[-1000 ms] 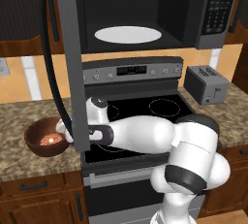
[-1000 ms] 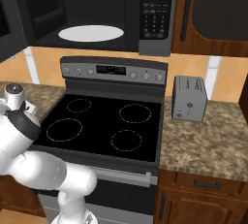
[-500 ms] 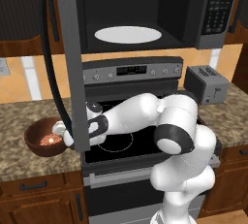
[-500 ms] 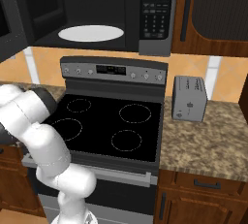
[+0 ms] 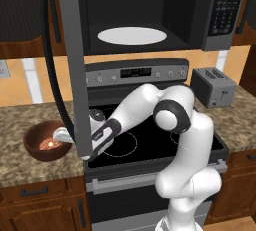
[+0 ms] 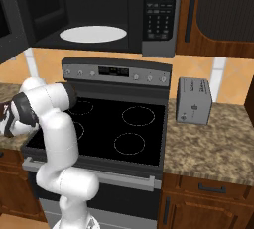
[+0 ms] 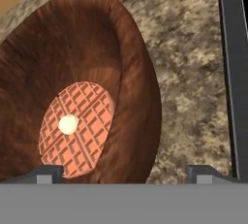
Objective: Open the microwave, place the bowl with waffle inside the microwave, then close the microwave door and turn it on.
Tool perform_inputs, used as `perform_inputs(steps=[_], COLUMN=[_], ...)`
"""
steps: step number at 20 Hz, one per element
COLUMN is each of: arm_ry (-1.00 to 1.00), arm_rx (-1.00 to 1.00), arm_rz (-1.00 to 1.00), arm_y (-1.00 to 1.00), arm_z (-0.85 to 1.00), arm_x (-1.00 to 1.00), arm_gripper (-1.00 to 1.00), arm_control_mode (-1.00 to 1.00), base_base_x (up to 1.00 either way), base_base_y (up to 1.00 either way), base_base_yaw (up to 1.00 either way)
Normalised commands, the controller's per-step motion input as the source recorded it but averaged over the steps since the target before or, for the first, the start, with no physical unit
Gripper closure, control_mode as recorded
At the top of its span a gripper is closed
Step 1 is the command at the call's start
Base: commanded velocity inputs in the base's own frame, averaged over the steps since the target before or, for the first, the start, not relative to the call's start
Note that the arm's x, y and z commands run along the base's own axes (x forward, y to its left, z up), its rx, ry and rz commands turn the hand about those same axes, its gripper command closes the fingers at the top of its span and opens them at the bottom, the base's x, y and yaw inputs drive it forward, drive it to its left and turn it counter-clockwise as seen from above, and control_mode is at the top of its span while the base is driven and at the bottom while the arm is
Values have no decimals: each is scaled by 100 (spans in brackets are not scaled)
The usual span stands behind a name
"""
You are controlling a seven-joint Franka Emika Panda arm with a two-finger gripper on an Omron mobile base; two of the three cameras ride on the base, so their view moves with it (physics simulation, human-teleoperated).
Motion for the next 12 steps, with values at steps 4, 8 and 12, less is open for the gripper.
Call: perform_inputs(steps=[4, 8, 12], arm_ry=[2, 2, 2], arm_rx=[0, 0, 0], arm_rz=[0, 0, 0], arm_y=[13, 4, 0], arm_z=[-7, 0, 0], arm_x=[0, 0, 0], arm_gripper=[-100, -100, -100], arm_control_mode=[-100, -100, -100], base_base_x=[0, 0, 0], base_base_y=[0, 0, 0], base_base_yaw=[0, 0, 0])
